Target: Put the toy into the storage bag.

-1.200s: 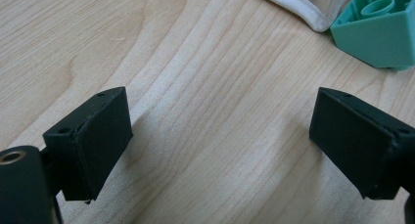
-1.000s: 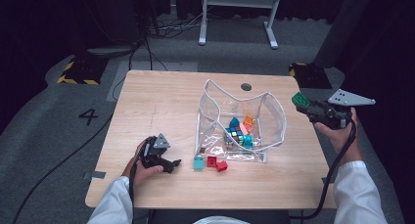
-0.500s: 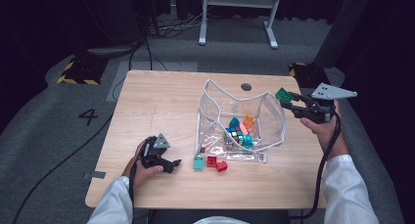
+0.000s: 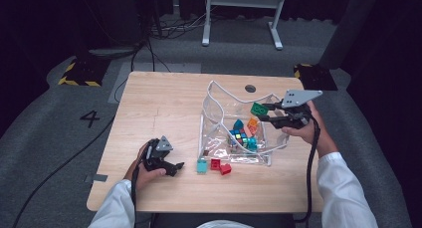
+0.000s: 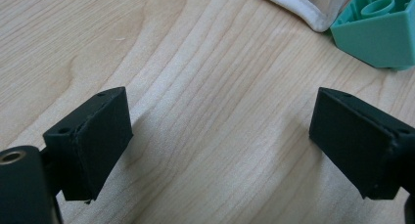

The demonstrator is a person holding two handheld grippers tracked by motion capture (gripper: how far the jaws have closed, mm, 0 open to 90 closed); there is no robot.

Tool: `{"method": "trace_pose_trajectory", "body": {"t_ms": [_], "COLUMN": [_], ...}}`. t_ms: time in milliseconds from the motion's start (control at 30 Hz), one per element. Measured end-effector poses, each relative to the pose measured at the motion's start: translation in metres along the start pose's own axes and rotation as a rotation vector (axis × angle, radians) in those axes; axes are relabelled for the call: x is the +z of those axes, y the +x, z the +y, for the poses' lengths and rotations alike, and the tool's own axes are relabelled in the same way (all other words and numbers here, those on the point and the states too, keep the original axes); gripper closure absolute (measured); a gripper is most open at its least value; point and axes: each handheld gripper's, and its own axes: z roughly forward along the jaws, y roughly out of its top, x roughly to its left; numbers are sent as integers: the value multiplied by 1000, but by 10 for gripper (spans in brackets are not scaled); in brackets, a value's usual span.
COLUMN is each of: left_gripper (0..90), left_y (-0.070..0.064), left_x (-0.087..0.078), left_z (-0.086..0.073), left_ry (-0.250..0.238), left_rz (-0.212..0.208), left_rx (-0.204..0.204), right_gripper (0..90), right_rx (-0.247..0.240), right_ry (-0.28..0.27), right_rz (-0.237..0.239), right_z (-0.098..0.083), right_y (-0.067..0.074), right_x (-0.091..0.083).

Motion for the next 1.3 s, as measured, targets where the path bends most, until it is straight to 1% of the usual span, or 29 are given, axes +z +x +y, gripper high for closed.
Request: {"method": "trace_pose_trajectory", "body": {"t_ms": [67,133,167,267,433,467,500,533,567,600,633,667,700,733,800,833,933,1033,1067,1133,1233,1267,1300], "left_gripper": [88,88,88,88,88,88,88,88,88,88,88,88,88,88,88,88,88,88,88,88,88,88,88], "left_y": [0,0,0,0,0,0,0,0,0,0,0,0,0,0,0,0,0,0,0,0,0,0,0], "left_x": [0,0,0,0,0,0,0,0,0,0,0,0,0,0,0,0,0,0,0,0,0,0,0], "left_z": [0,0,0,0,0,0,0,0,0,0,0,0,0,0,0,0,0,0,0,0,0,0,0], "left_ry": [0,0,0,1,0,0,0,1,0,0,0,0,0,0,0,0,1,1,1,0,0,1,0], "left_rz": [0,0,0,0,0,0,0,-1,0,0,0,1,1,0,0,1,-1,0,0,1,1,0,1], "left_rx": [0,0,0,1,0,-1,-1,0,-1,0,0,0,0,0,0,0,0,0,1,0,0,0,0], "right_gripper": [592,592,592,592,592,592,592,592,591,591,591,591,591,591,591,591,591,591,591,591,591,591,591], "right_rx": [-12,-27,-34,-27,-41,-36,-52,-54,-70,-83,-81,-102,-107,-91,-83,-87,-87,-99,-102,-93,-91,-93,-94], "right_ry": [31,74,83,110,166,190,218,247,277,296,327,335,362,390,447,456,540,609,622,642,685,687,678], "right_rz": [5,8,13,29,33,30,30,34,32,36,46,58,57,56,54,58,70,77,78,79,52,48,48], "right_z": [3,6,7,10,16,16,16,16,16,16,15,14,13,12,10,7,3,-2,-4,-7,-9,-9,-10], "right_y": [1,1,1,0,-2,-1,-2,-2,-3,-4,-4,-6,-7,-7,-9,-10,-9,-9,-10,-11,-13,-14,-14], "right_x": [5,11,14,19,28,30,32,35,37,40,42,44,46,47,49,51,51,48,45,40,33,31,29]}}
